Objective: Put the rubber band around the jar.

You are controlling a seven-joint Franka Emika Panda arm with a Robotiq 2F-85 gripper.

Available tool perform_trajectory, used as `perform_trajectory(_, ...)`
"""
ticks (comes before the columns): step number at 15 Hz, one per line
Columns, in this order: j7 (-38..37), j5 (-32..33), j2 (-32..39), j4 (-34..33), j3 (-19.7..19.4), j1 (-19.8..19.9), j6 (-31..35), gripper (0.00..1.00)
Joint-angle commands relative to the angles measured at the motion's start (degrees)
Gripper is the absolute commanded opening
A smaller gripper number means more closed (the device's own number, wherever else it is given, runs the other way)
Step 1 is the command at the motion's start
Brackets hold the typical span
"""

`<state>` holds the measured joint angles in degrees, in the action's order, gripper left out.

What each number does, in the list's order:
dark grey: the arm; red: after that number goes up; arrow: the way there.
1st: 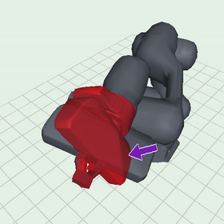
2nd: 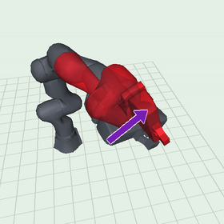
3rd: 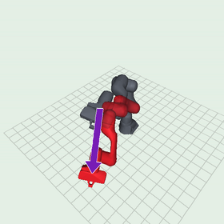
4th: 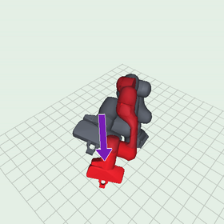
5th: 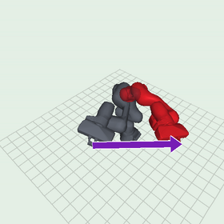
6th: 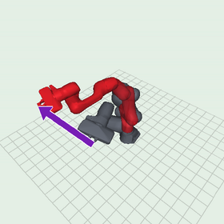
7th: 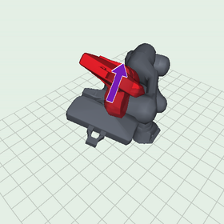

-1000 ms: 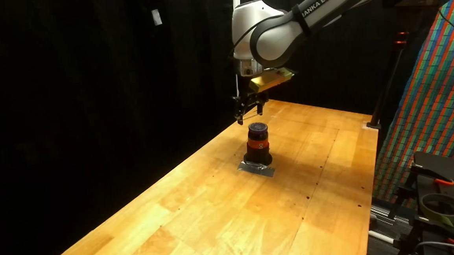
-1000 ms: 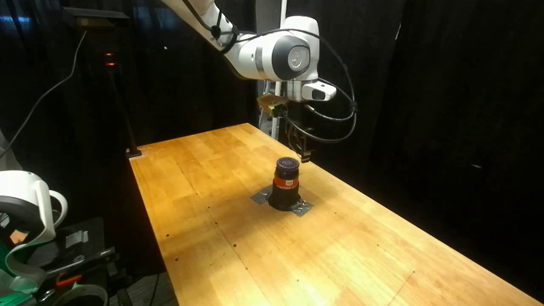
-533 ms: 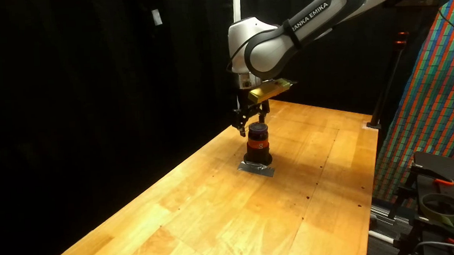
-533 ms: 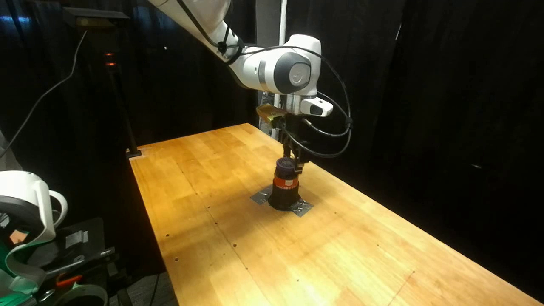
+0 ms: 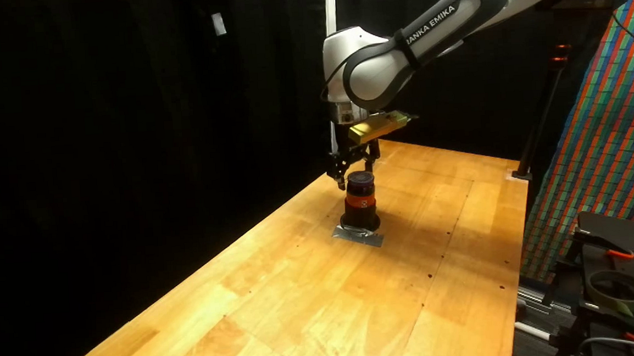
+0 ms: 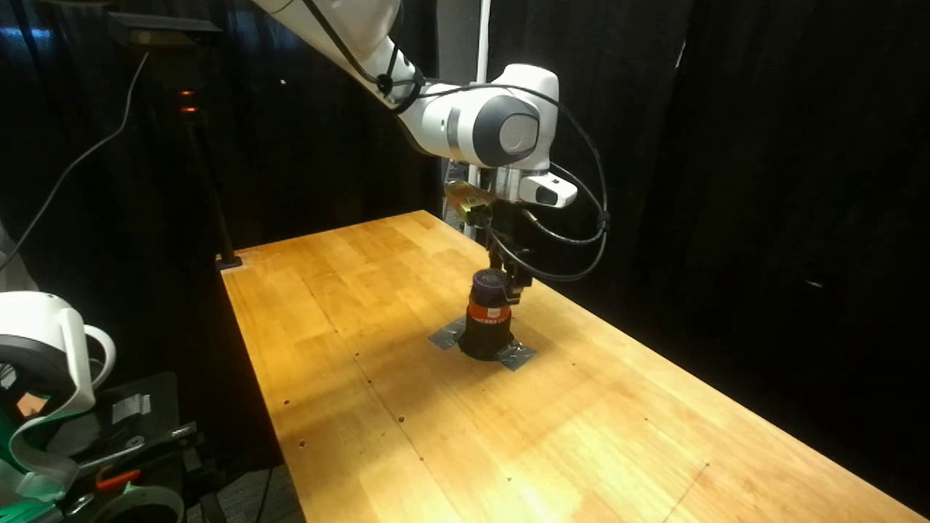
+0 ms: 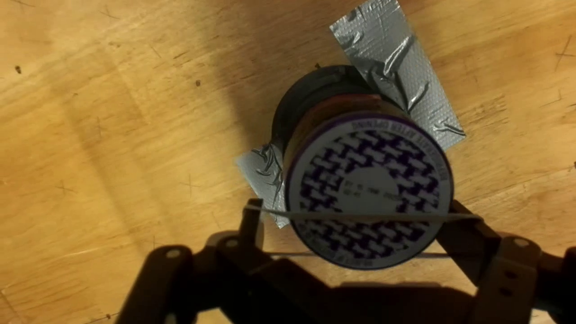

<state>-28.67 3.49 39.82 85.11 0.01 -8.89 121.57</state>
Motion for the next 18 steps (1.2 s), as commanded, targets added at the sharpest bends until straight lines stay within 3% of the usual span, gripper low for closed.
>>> perform_trajectory(1, -0.76, -1.96, 0.58, 0.42, -1.41, -0.14, 2.55, 1.00)
perform_trajectory(8, 0.87, -4.57, -4.04, 8.11, -0.71, 0.34, 3.73, 1.00)
perform_trajectory(18, 2.49, -9.16, -15.24, 28.50, 0.31, 0.72, 18.81, 1.00)
